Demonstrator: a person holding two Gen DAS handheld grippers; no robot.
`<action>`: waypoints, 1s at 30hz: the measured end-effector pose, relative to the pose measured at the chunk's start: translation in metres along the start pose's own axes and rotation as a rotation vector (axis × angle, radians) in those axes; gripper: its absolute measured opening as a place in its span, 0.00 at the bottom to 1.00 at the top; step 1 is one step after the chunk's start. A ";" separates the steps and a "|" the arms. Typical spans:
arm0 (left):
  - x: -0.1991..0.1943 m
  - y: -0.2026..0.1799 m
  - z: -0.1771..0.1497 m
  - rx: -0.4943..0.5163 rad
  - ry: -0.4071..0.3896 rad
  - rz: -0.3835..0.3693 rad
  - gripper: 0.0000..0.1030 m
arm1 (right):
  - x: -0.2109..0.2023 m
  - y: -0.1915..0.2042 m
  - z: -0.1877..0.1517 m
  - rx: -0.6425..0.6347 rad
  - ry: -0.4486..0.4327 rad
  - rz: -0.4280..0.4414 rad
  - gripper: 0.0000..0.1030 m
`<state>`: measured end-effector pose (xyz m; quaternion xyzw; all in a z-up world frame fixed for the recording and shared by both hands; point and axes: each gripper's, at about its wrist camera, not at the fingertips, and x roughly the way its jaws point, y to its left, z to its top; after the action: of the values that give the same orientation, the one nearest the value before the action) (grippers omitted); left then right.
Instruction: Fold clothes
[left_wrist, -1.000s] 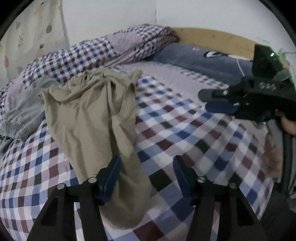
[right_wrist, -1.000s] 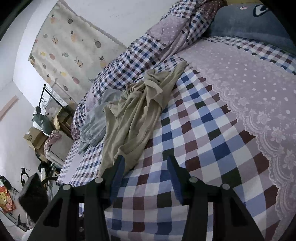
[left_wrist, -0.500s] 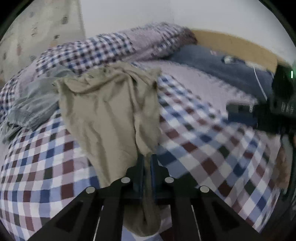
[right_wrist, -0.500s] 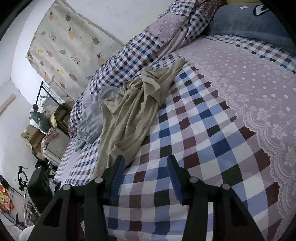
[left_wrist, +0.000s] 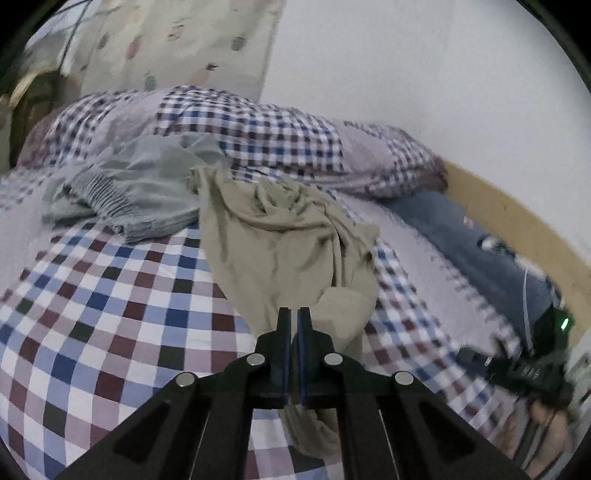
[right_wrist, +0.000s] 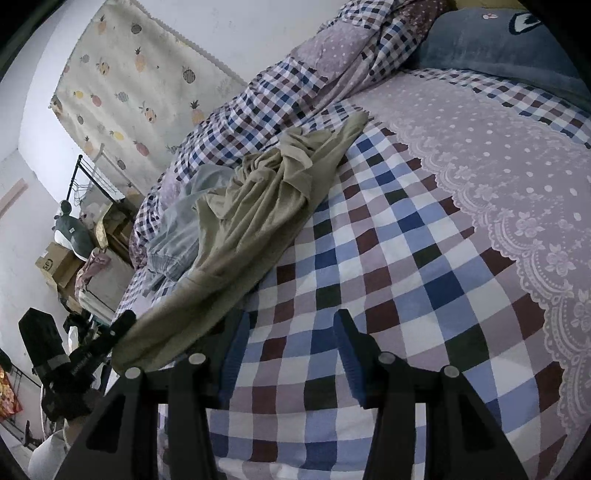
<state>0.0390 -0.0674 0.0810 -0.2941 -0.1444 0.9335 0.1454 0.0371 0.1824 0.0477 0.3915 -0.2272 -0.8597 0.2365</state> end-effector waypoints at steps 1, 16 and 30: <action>-0.002 0.007 0.002 -0.031 -0.008 -0.009 0.02 | 0.001 0.000 0.000 -0.001 0.002 -0.001 0.51; -0.062 0.134 0.031 -0.412 -0.222 0.059 0.00 | 0.015 0.014 -0.008 -0.048 0.044 -0.004 0.52; 0.018 0.057 0.017 0.018 0.064 -0.033 0.74 | 0.029 0.028 -0.016 -0.086 0.081 0.015 0.52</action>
<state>0.0041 -0.1168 0.0654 -0.3200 -0.1364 0.9224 0.1679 0.0392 0.1407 0.0383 0.4139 -0.1832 -0.8503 0.2685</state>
